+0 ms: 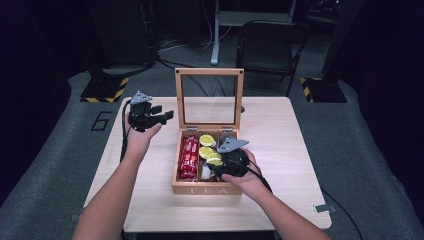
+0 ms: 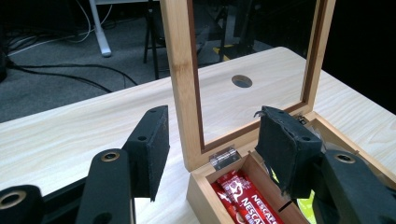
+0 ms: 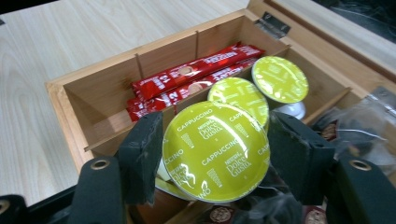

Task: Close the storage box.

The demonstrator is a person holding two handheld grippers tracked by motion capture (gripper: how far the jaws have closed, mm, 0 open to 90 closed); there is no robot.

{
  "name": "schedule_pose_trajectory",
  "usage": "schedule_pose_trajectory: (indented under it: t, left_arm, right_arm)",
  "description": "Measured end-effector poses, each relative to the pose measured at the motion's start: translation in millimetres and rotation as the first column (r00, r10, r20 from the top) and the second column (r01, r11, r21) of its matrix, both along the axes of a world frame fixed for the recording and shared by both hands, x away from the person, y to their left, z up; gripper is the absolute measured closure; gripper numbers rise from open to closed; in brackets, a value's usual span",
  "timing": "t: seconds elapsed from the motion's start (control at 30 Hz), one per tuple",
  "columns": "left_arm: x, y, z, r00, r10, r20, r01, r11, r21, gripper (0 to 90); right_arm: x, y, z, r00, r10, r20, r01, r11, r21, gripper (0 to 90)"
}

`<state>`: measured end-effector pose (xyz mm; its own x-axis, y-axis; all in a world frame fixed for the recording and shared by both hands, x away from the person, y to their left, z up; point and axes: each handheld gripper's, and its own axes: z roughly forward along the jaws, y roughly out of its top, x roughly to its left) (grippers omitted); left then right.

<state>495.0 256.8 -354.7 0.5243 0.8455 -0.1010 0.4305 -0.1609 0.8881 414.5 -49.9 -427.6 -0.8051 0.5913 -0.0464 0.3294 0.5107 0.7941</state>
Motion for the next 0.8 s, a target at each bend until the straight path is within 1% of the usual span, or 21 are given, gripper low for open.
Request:
schedule_pose_trajectory:
  t: [0.1,0.27,0.33,0.37,0.5,0.6,0.63,0.67,0.73,0.77,0.8]
  left_arm:
    - [0.1,-0.6,-0.4,1.0,0.002,-0.001,-0.002,1.0,-0.001,43.5]
    - [0.0,-0.9,-0.4,1.0,0.002,-0.001,-0.002,1.0,-0.001,43.4]
    - [0.0,-0.8,-0.4,1.0,0.004,-0.001,-0.004,1.0,0.0,43.4]
    - [0.0,-0.7,-0.4,1.0,0.005,-0.001,-0.005,1.0,-0.001,43.5]
    - [0.2,-1.0,-0.5,1.0,0.006,0.0,-0.006,1.0,-0.002,43.4]
    - [0.2,-1.1,-0.5,1.0,0.005,0.001,-0.005,1.0,-0.002,43.4]
    - [0.2,-0.9,-0.4,1.0,0.005,0.0,-0.005,1.0,-0.003,43.4]
    - [0.2,-0.8,-0.5,1.0,0.006,0.0,-0.006,1.0,-0.005,43.4]
    - [0.4,-0.5,-0.4,1.0,0.008,0.0,-0.008,1.0,-0.003,43.4]
    - [0.4,-0.4,-0.4,1.0,0.008,0.001,-0.008,1.0,-0.004,43.4]
    - [0.4,-0.3,-0.4,1.0,0.008,0.001,-0.008,1.0,-0.005,43.5]
  right_arm:
    - [1.1,-4.8,3.5,0.9999,-0.003,0.01,0.003,1.0,0.001,36.5]
    - [1.9,-14.3,8.0,0.9995,-0.028,0.016,0.028,1.0,0.009,36.6]
    - [3.5,-19.2,9.0,0.9992,-0.033,0.023,0.032,0.999,0.003,36.6]
    - [3.3,-21.4,9.4,0.9988,-0.047,0.015,0.047,0.999,0.007,36.6]
    - [6.0,-28.8,10.8,0.9978,-0.059,0.029,0.059,0.998,0.011,36.6]
    - [6.2,-35.4,12.3,0.9965,-0.081,0.022,0.081,0.997,0.01,36.6]
    - [6.8,-36.7,12.2,0.996,-0.084,0.028,0.084,0.996,0.015,36.6]
    - [7.4,-39.3,12.5,0.996,-0.082,0.034,0.082,0.997,0.01,36.6]
    - [7.0,-44.1,12.9,0.9943,-0.102,0.032,0.101,0.995,0.009,36.6]
    - [8.1,-46.4,13.0,0.9945,-0.095,0.044,0.095,0.995,0.003,36.6]
    - [7.6,-48.6,13.2,0.9938,-0.105,0.037,0.105,0.994,0.006,36.6]
